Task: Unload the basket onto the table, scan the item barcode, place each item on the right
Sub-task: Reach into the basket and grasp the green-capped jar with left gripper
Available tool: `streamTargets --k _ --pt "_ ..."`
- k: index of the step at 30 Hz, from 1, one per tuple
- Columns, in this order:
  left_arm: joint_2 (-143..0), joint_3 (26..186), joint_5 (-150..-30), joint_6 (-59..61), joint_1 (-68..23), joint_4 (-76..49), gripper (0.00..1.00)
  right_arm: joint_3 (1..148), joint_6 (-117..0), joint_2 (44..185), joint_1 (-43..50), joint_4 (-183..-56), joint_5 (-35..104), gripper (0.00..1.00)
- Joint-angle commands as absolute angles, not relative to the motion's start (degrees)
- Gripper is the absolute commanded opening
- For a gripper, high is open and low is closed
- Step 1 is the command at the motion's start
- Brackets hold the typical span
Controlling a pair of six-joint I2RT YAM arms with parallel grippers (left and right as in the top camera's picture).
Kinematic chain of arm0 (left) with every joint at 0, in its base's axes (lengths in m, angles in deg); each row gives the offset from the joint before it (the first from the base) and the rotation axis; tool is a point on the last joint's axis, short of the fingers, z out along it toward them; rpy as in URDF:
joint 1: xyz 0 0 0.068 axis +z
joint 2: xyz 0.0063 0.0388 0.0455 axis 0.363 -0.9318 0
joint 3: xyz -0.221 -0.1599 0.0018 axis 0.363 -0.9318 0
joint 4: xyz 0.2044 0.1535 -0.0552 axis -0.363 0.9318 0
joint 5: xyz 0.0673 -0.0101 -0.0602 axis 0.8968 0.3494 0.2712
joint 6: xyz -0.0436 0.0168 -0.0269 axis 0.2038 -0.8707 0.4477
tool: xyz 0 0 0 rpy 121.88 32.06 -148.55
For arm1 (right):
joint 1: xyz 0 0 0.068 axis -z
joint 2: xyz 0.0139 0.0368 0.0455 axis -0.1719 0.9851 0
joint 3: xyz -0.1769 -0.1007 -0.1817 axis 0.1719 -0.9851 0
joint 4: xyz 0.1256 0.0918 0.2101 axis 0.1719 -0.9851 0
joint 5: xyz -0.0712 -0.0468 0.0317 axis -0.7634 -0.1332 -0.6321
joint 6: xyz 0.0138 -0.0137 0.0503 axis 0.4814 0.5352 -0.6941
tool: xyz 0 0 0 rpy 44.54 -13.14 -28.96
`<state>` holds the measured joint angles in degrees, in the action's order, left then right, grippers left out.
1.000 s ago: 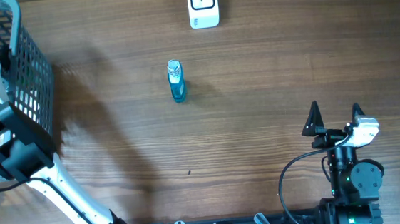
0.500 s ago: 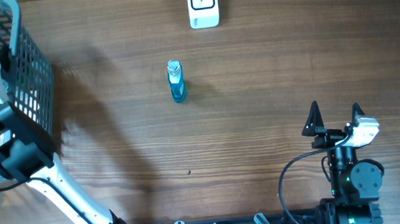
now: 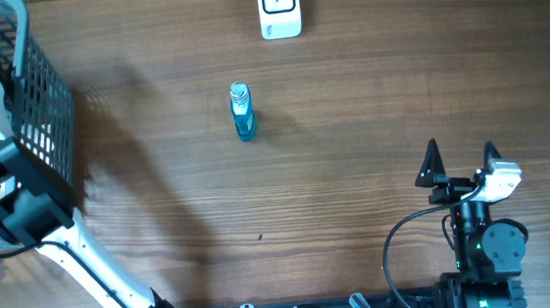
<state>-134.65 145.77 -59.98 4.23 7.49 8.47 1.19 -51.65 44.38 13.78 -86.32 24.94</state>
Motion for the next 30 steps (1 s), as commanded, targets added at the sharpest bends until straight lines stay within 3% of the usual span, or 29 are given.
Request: streamTargets --k 1,22,30 --pt "-135.8 146.8 -59.0 3.9 7.5 9.2 0.68 1.1 -50.5 44.1 13.6 -86.1 25.9 1.0" --pt "-115.0 146.8 -59.3 4.0 9.8 12.2 0.62 1.1 -50.5 44.2 13.6 -86.1 25.9 1.0" --pt "-102.7 146.8 -67.5 3.9 9.8 16.7 0.64 1.1 -50.5 44.3 13.6 -86.1 25.9 1.0"
